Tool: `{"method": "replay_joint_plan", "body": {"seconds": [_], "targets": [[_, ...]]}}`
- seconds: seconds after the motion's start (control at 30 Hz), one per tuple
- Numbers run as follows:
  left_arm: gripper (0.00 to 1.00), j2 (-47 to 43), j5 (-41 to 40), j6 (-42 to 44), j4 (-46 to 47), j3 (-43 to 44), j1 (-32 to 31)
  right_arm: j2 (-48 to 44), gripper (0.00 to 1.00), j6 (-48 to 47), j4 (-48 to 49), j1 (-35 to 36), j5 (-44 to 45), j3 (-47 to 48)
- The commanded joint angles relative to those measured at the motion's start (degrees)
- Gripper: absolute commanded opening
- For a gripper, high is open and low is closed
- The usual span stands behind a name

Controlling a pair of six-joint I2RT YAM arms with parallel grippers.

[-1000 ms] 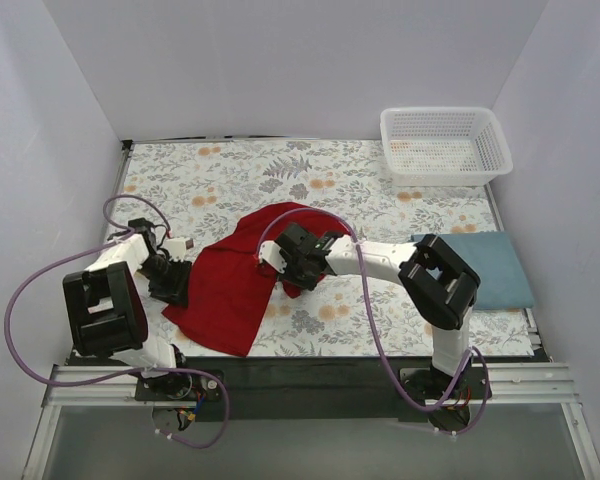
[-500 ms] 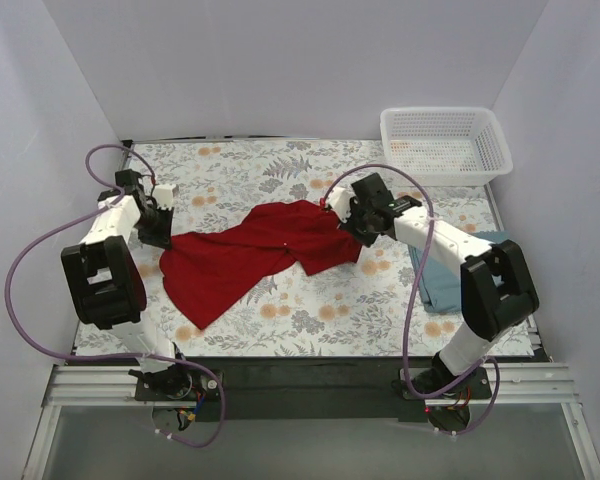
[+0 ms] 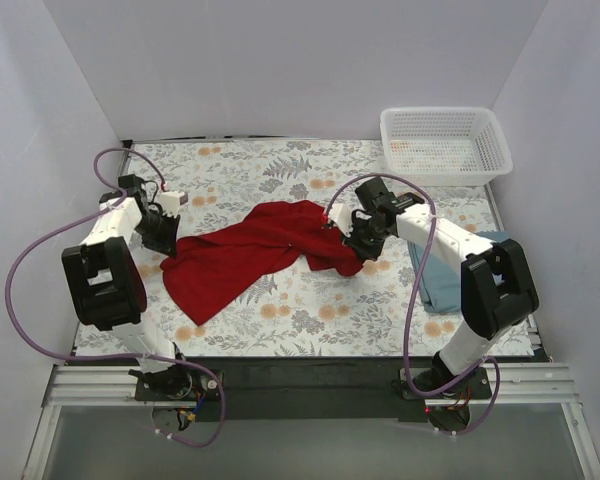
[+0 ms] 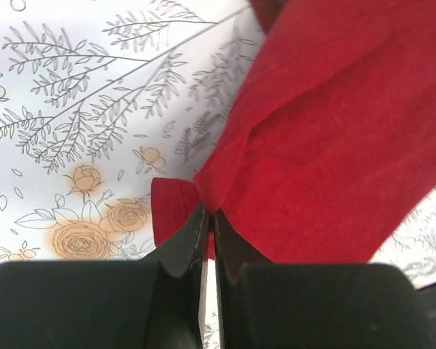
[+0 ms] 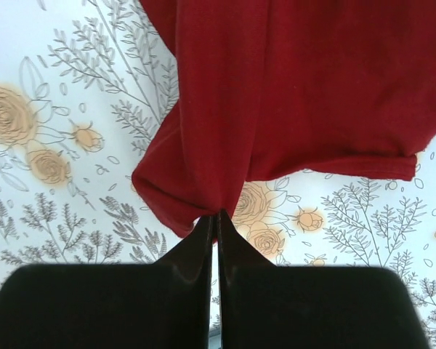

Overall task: Fold and stack the t-shirts
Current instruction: Flatten the tshirt out

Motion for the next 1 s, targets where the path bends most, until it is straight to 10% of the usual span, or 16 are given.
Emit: {"method": "replay_joint_plan", "body": {"seconds": [0.0,0.53,0.73,0.97], "targets": [[0.01,-6.62,4.92,5.44,-3.18,1.09,-0.27,-3.41,0.01,-2.50,-4.79,-0.01,-4.40,3.03],[0.00,-22.53,11.26,14.33,-13.03,-13.22,-15.28,-4.39,0.01,-3.29,-5.76,-8.01,-3.53,4.62],[0.43,-29.30,11.01,14.43,-12.26,-19.82,-19.60,-3.77,0.01,-3.20,-5.93,-8.10,-3.53,4.26],[0.63,-28.51,7.66,9.94,-9.34,-20.62,-19.78,-2.46,0.01,-2.77,-6.55,-8.10,-3.79,5.32]]}}
